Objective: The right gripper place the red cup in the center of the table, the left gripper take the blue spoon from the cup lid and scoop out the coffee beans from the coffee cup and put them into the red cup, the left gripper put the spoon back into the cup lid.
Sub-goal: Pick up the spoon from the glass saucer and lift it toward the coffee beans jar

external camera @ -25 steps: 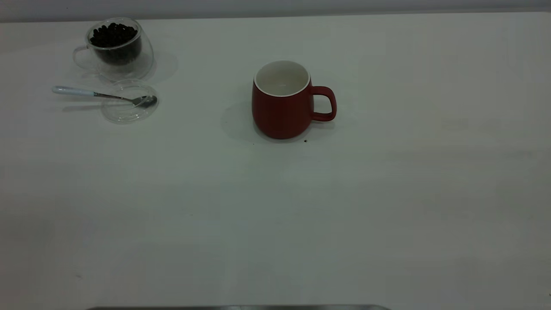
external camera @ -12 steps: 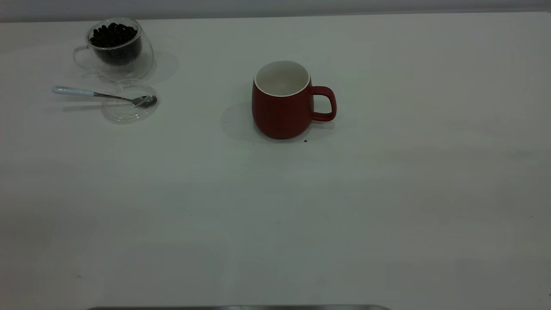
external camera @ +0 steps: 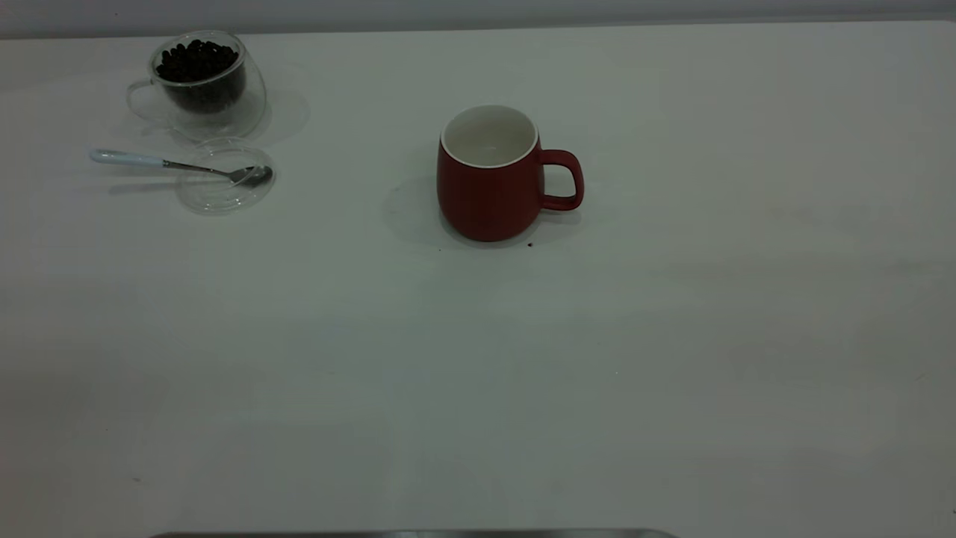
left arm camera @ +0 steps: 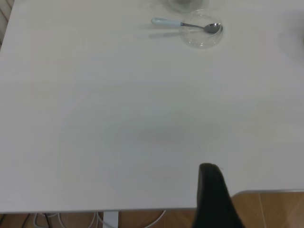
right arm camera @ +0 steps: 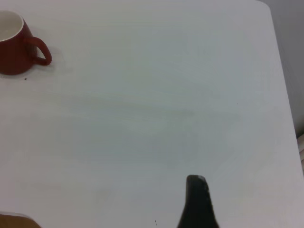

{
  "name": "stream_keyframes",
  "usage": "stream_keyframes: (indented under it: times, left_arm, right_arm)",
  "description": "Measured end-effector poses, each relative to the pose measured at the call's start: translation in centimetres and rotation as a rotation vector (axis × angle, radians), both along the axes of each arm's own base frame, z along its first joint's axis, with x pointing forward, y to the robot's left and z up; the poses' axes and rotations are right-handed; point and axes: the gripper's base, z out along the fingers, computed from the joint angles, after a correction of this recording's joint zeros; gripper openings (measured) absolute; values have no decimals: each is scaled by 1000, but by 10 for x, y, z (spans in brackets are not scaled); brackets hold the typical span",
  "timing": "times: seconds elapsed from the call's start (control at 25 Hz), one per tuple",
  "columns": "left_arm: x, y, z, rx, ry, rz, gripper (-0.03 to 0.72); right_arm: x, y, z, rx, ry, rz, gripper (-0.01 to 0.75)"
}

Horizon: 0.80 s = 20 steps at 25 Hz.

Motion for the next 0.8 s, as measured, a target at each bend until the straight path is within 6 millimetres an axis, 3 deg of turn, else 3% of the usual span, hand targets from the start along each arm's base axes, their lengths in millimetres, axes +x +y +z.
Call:
stream_keyframes:
  times: [0.2,0.36,0.52,0.8]
  left_arm:
    - [0,0,2,-36,-6,22,518]
    - [9,0,21,-100,16,70,518]
    - [40,1,40,-107,93,75,518]
    - [122,-3,62,-170,241,51,518]
  right_arm:
    - [0,0,0,0,0,0,590]
    - [0,0,0,0,0,0,590]
    - [0,0,0,-1,0,1,590]
    - [0,0,0,-2,0,1,590]
